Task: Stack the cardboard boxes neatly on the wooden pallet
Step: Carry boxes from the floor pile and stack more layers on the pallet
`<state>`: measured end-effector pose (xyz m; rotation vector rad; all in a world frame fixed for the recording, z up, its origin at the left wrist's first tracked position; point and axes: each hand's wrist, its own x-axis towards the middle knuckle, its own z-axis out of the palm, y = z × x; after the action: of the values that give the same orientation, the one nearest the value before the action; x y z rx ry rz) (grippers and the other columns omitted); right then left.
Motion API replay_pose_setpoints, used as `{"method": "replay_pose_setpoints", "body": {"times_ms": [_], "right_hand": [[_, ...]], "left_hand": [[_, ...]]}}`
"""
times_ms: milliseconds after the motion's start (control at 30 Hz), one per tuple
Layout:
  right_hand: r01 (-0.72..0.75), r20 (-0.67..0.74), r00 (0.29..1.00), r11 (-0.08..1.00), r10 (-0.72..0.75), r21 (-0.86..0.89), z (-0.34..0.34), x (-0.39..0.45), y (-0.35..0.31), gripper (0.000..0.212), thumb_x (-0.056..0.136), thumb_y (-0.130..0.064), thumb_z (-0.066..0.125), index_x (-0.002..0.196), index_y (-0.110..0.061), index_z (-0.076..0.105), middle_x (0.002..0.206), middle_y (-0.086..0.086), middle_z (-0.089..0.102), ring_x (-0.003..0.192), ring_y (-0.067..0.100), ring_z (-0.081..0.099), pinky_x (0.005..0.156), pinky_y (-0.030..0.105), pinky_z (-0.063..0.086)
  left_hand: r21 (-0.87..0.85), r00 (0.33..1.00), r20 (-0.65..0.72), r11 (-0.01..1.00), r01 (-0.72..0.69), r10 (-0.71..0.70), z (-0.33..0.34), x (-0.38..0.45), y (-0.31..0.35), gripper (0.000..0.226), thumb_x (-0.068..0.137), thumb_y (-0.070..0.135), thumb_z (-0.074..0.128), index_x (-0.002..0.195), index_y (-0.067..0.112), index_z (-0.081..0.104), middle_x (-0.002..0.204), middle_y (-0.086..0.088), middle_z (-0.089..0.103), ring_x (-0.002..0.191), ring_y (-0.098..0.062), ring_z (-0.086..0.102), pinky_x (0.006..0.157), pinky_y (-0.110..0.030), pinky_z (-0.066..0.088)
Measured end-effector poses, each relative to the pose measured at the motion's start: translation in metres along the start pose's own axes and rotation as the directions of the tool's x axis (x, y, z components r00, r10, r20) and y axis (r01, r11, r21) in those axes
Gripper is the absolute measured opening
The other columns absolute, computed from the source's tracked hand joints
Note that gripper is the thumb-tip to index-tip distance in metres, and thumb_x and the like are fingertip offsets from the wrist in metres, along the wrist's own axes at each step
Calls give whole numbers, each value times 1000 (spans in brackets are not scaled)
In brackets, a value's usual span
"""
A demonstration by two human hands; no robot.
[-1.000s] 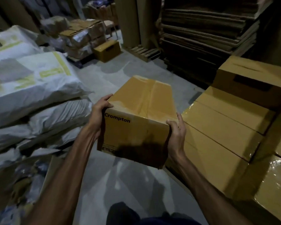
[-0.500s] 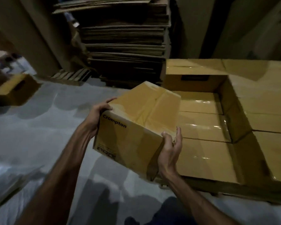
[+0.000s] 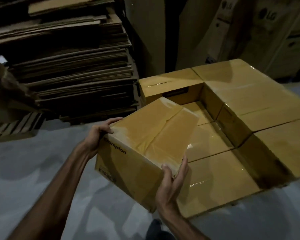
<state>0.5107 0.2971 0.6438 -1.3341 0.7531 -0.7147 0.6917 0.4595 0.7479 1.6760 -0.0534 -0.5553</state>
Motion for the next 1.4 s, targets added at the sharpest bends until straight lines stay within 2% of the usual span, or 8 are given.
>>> {"method": "replay_pose_setpoints", "body": {"times_ms": [100,267,500,667,800,1000,1300,1400], "right_hand": [[-13,-20,1000,1000,14,26,44,4,4,88,83,-57,57,163,-35,29,168,-14,27,152,5,30,123,43,33],[7,-85,996,1000,-6,15,90,28,9,93,82,-57,59,165,-30,25,168,-18,23,143,-21,21,111,8,23],[42,-249,967,998,-52,-42,145,82,29,96,80,-55,60,164,-21,29,166,-14,29,148,-9,29,120,31,29],[14,-346,937,996,-43,-87,203,118,40,95,81,-50,63,165,-27,26,169,-16,26,150,-7,26,119,28,26],[-48,-404,915,990,-8,-130,250,143,47,94,82,-38,64,166,-32,23,168,-19,26,151,-2,28,119,35,26],[-91,-483,875,985,8,-149,297,178,54,94,80,-32,64,165,-26,26,167,-17,27,144,-18,24,123,36,28],[-111,-477,879,978,12,-179,310,215,80,95,77,-23,64,165,-22,27,168,-14,30,151,-3,28,124,37,29],[-151,-464,885,968,41,-202,308,234,90,96,75,-22,62,165,-20,28,168,-10,32,151,-1,30,125,35,29]], "left_hand": [[23,999,29,999,29,-29,-27,41,12,75,65,22,52,138,28,68,137,-12,64,117,-44,63,86,-50,56],[39,989,126,997,69,-73,-48,112,19,76,64,20,53,137,25,69,142,-13,64,126,-46,59,112,-65,43],[7,958,261,993,122,-119,-52,227,19,69,76,6,40,136,17,70,143,-16,62,129,-46,57,109,-60,49],[34,912,391,992,119,-123,-61,315,27,82,59,13,49,140,14,66,138,-15,64,123,-43,60,96,-52,56],[34,878,460,990,134,-135,-74,382,31,80,59,9,52,138,14,68,138,-17,64,125,-45,58,100,-55,54],[40,808,554,976,214,-200,-85,469,25,80,59,0,56,138,10,67,146,-19,61,135,-45,54,96,-45,53],[50,757,560,926,375,-337,-72,530,-1,83,71,-16,34,145,10,61,142,-19,64,132,-45,58,94,-45,54],[56,761,543,920,389,-355,-68,541,-9,92,59,-13,44,147,10,59,143,-18,64,133,-44,58,96,-45,54]]}}
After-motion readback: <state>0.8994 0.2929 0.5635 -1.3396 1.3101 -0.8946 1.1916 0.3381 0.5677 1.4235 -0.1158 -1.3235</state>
